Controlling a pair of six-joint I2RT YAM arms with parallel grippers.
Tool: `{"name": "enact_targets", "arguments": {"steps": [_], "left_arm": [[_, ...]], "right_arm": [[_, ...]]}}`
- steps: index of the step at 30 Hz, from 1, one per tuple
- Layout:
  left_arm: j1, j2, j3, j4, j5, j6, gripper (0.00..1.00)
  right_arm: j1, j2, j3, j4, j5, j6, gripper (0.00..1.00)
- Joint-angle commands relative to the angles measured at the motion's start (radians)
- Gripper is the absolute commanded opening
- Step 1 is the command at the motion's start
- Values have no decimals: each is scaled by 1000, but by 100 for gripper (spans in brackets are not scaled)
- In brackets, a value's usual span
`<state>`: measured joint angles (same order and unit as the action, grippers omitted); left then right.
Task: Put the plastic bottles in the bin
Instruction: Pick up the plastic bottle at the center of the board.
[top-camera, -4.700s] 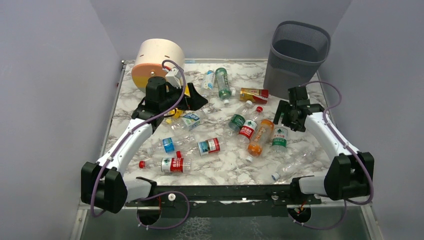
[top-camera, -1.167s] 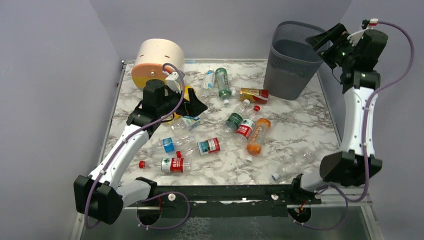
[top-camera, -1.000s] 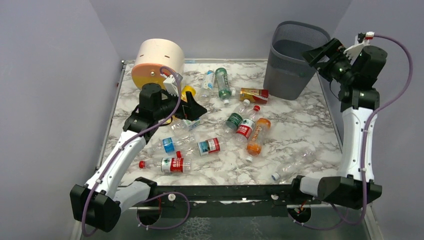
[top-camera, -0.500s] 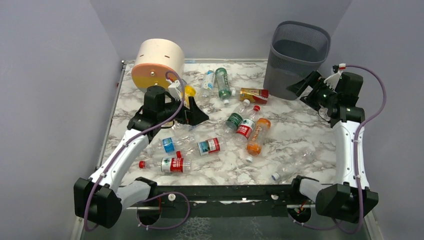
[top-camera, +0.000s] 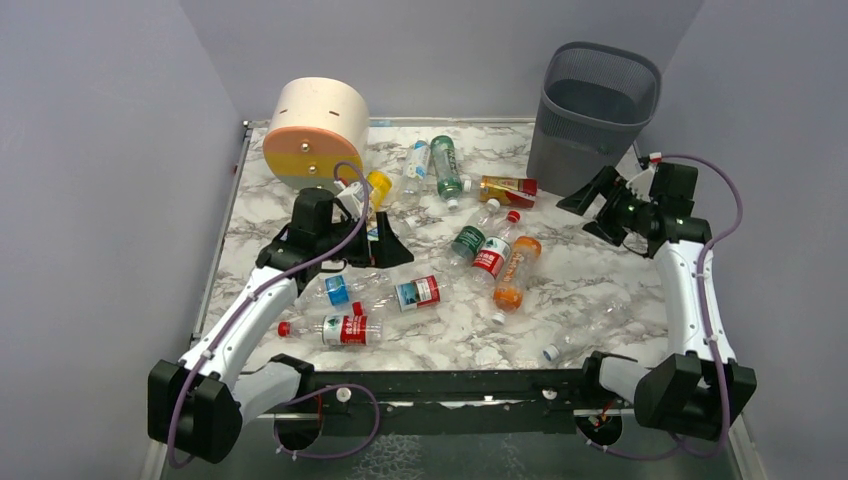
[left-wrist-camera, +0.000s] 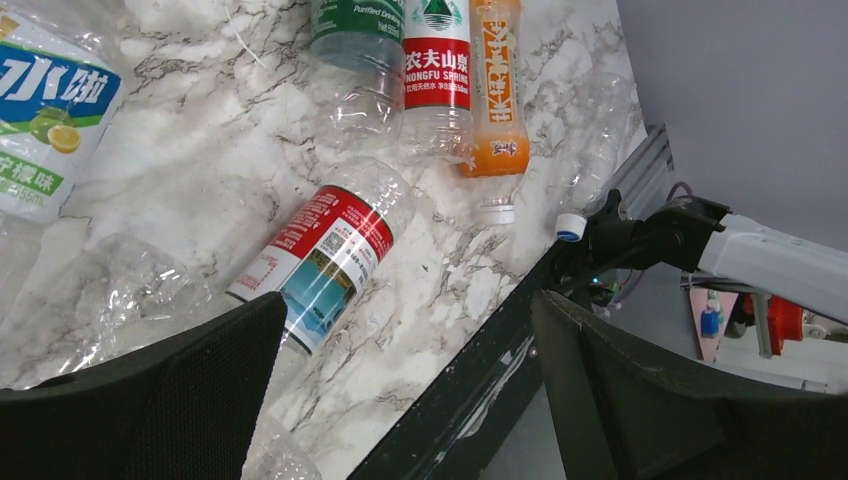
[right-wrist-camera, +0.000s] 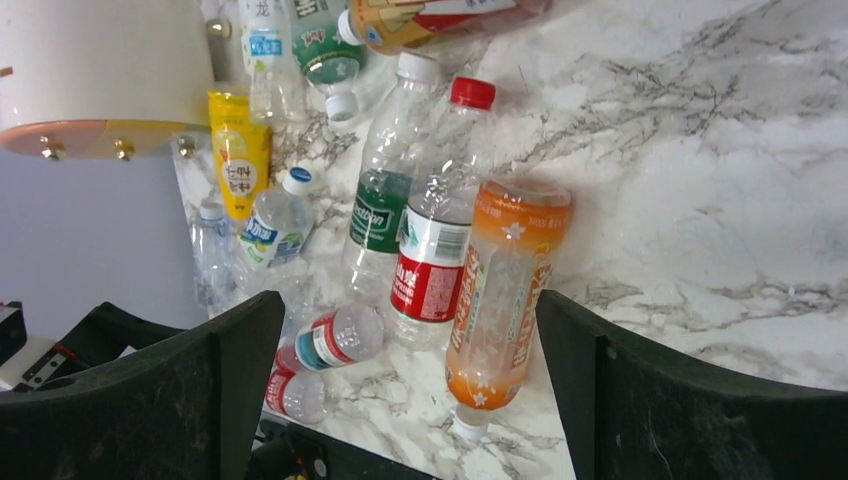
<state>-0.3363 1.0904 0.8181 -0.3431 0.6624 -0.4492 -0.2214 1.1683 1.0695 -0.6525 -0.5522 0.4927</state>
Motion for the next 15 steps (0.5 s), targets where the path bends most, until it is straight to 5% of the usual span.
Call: {"name": "enact_targets", "arguments": {"steps": [1,15], "left_arm": [[-7,-68,-12,-18,-46,-13,99],[-14,-99,27,-15,-109,-162,99]], "right_arm": [[5,-73,-58,-57,-1,-22,100],[114,-68,-210,-92,128,-84,100]]}}
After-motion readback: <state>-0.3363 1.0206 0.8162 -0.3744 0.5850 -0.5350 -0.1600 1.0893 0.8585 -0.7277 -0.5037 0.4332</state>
